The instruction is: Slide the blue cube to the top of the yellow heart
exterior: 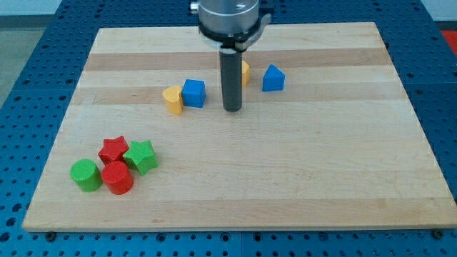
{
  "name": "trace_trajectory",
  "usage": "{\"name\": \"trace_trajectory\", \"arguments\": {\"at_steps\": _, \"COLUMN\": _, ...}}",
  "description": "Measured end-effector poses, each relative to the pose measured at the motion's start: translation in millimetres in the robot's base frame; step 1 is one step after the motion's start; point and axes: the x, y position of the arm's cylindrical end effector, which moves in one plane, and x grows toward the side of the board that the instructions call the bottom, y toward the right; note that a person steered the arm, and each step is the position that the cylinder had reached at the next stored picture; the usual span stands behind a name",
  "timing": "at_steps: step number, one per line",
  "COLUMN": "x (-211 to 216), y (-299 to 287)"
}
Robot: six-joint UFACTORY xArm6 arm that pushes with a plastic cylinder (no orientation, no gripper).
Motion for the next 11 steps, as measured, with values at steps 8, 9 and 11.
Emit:
{"name": "trace_trajectory", "arguments": {"at_steps": 8, "x": -30.1, "y": -142.1}}
{"name": "trace_trajectory", "arguments": {"at_steps": 9, "x": -26.2, "y": -162.3}}
{"name": "trace_trajectory", "arguments": {"at_steps": 11, "x": -14.1, "y": -179.3}}
